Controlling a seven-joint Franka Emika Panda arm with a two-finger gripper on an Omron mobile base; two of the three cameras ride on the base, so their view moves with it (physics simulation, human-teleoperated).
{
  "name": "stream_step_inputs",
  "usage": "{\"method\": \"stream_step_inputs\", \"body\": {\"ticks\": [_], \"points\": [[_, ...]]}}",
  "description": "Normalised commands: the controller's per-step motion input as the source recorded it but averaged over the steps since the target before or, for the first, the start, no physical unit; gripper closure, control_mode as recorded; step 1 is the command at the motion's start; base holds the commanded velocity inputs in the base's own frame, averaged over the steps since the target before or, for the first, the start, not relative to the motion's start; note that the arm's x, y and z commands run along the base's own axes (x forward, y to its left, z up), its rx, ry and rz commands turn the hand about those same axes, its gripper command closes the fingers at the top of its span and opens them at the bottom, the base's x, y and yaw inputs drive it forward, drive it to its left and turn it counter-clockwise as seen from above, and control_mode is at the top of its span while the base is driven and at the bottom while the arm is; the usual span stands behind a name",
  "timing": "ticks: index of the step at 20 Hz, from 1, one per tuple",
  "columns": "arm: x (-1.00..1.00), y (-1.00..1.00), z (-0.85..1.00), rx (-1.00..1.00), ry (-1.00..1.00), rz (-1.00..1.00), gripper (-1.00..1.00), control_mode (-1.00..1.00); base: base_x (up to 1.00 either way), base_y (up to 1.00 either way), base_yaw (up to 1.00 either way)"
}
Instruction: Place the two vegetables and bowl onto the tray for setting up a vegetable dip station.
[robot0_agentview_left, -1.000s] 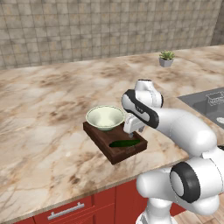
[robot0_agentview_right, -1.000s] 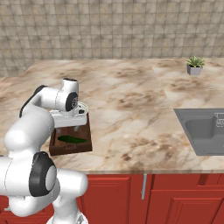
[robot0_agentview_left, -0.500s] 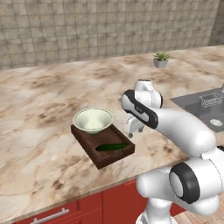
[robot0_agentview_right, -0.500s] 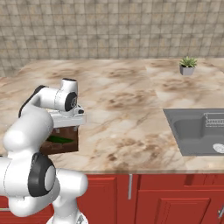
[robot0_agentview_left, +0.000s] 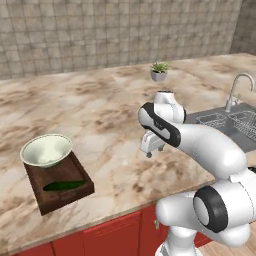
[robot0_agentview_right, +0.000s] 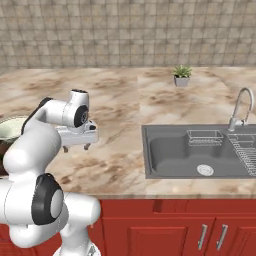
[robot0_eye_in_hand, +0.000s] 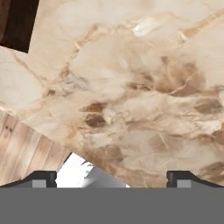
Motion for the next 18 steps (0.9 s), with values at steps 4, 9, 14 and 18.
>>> {"method": "stream_step_inputs", "body": {"ticks": [4, 9, 14, 18], "points": [[0.00, 0.00, 0.00, 0.00, 0.00, 0.00, -1.00, 1.00, 0.03, -1.00, 0.00], [0.00, 0.00, 0.00, 0.00, 0.00, 0.00, -1.00, 1.00, 0.05, -1.00, -0.03], [0.00, 0.00, 0.00, 0.00, 0.00, 0.00, -1.00, 1.00, 0.15, -1.00, -0.02], [0.00, 0.00, 0.00, 0.00, 0.00, 0.00, -1.00, 1.00, 0.16, -1.00, -0.01]]}}
